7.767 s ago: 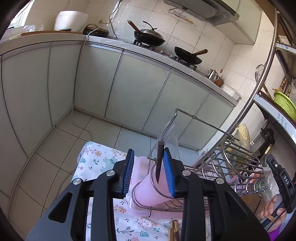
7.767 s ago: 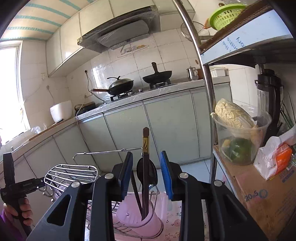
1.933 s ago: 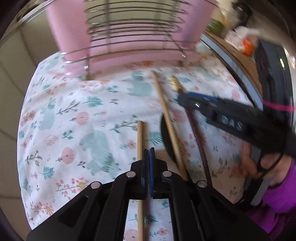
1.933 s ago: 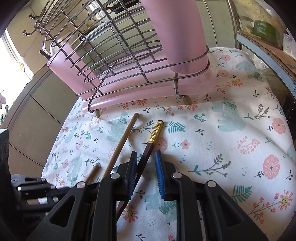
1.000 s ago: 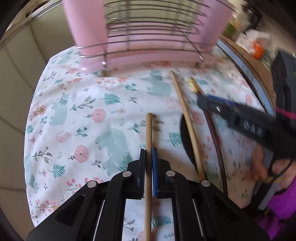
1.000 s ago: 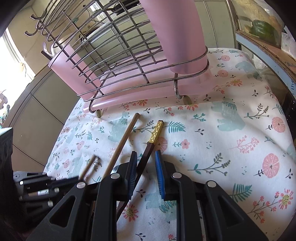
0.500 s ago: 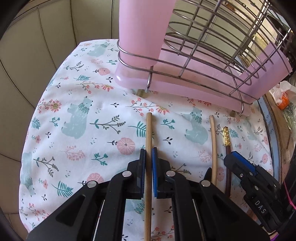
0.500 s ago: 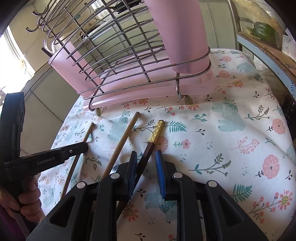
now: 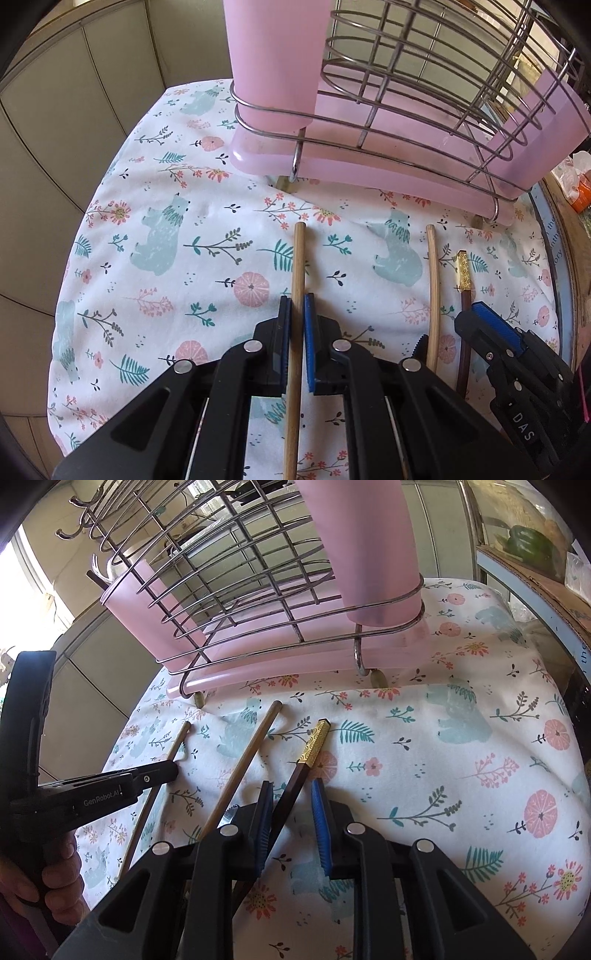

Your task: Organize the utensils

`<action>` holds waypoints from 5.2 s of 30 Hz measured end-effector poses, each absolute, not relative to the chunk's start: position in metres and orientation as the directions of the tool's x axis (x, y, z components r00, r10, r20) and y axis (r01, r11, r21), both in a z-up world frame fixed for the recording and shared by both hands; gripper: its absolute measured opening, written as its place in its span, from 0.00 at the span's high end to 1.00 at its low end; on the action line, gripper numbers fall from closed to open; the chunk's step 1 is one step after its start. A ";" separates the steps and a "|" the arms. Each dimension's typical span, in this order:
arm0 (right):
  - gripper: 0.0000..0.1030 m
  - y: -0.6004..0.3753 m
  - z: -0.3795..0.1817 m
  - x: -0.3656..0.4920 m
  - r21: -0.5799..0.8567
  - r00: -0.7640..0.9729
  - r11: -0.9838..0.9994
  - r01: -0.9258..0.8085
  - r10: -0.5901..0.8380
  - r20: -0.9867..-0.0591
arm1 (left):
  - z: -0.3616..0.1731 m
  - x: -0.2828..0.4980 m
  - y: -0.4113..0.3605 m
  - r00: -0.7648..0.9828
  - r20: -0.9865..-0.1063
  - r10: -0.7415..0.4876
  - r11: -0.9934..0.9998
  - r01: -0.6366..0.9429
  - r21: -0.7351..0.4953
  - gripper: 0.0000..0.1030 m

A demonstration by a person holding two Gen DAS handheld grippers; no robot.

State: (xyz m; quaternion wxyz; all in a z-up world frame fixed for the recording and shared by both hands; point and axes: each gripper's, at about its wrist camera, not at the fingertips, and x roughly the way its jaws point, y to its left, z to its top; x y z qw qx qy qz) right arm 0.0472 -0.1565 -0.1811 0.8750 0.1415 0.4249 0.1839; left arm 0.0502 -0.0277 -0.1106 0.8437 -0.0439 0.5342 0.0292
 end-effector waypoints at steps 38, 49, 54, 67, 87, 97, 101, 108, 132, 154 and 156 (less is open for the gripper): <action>0.88 -0.143 -0.175 0.099 0.419 0.338 0.907 -0.053 0.411 -0.847 | -0.116 0.101 0.001 0.249 -0.947 -0.202 0.977 0.113 -0.178 0.90; 0.90 -0.172 -0.138 0.061 0.481 0.537 0.873 -0.076 0.442 -0.718 | -0.098 0.072 0.013 0.392 -0.891 -0.229 0.973 0.093 -0.210 0.94; 0.90 -0.178 -0.111 0.041 0.447 0.643 0.888 -0.110 0.406 -0.649 | -0.065 0.049 0.015 0.524 -0.828 -0.200 0.979 0.086 -0.182 0.94; 0.93 -0.189 -0.045 -0.010 0.348 0.836 0.922 -0.170 0.321 -0.444 | 0.021 0.001 0.020 0.776 -0.619 -0.118 0.991 0.056 -0.120 0.94; 0.94 -0.213 0.060 -0.045 0.221 0.964 0.956 -0.191 0.226 -0.142 | 0.100 -0.021 0.031 0.931 -0.350 -0.098 0.985 0.040 -0.170 0.94; 0.94 -0.223 0.127 -0.042 0.175 0.988 0.973 -0.150 0.139 0.074 | 0.132 0.006 0.038 0.973 -0.213 -0.093 0.969 0.039 -0.243 0.94; 0.94 -0.221 0.135 -0.023 0.149 0.990 0.981 -0.125 0.113 0.089 | 0.132 0.019 0.038 0.977 -0.196 -0.089 0.968 0.039 -0.247 0.94; 0.94 -0.224 0.098 0.032 0.165 0.993 0.981 -0.099 0.107 -0.040 | 0.137 0.041 0.046 0.988 -0.146 -0.042 0.967 0.003 -0.257 0.94; 0.94 -0.240 0.022 0.078 0.236 0.967 0.967 -0.099 0.150 -0.208 | 0.089 0.086 0.036 0.993 -0.003 0.115 0.969 -0.113 -0.218 0.94; 0.61 -0.234 0.009 0.068 0.252 0.952 0.963 -0.093 0.160 -0.262 | 0.041 0.111 0.087 0.954 -0.299 -0.015 0.910 -0.111 -0.399 0.64; 0.59 -0.233 0.008 0.064 0.248 0.951 0.964 -0.094 0.161 -0.264 | 0.042 0.110 0.093 0.949 -0.314 -0.039 0.900 -0.103 -0.423 0.61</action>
